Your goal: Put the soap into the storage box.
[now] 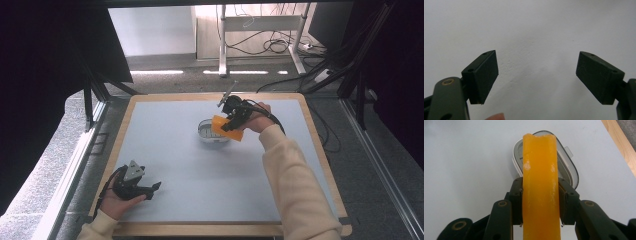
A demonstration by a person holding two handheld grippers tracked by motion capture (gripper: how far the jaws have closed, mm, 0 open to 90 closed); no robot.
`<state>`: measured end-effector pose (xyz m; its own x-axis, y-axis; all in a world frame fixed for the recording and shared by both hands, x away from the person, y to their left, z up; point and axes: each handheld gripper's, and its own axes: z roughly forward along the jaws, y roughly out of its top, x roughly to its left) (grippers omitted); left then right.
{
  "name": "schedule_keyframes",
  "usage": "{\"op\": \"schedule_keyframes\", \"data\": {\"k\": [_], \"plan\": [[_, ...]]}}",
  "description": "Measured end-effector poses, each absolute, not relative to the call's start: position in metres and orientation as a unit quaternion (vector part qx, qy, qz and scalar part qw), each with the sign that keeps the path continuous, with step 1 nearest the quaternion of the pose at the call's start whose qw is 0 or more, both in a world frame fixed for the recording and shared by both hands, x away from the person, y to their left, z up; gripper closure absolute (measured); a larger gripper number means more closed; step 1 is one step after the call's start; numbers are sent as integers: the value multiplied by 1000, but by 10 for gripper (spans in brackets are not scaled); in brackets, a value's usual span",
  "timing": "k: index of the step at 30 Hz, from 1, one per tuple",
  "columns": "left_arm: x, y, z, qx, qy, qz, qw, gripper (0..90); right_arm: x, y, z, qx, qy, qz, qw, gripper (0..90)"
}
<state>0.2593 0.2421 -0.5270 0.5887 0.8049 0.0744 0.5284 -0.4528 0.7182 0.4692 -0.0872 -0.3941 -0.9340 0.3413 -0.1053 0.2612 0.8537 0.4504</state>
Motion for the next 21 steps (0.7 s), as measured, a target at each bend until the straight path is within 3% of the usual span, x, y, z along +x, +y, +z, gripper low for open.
{"op": "schedule_keyframes", "data": {"k": [21], "plan": [[259,243,-527,824,406,206,338,179,496,-58,-404,120,966,213,80,619]]}}
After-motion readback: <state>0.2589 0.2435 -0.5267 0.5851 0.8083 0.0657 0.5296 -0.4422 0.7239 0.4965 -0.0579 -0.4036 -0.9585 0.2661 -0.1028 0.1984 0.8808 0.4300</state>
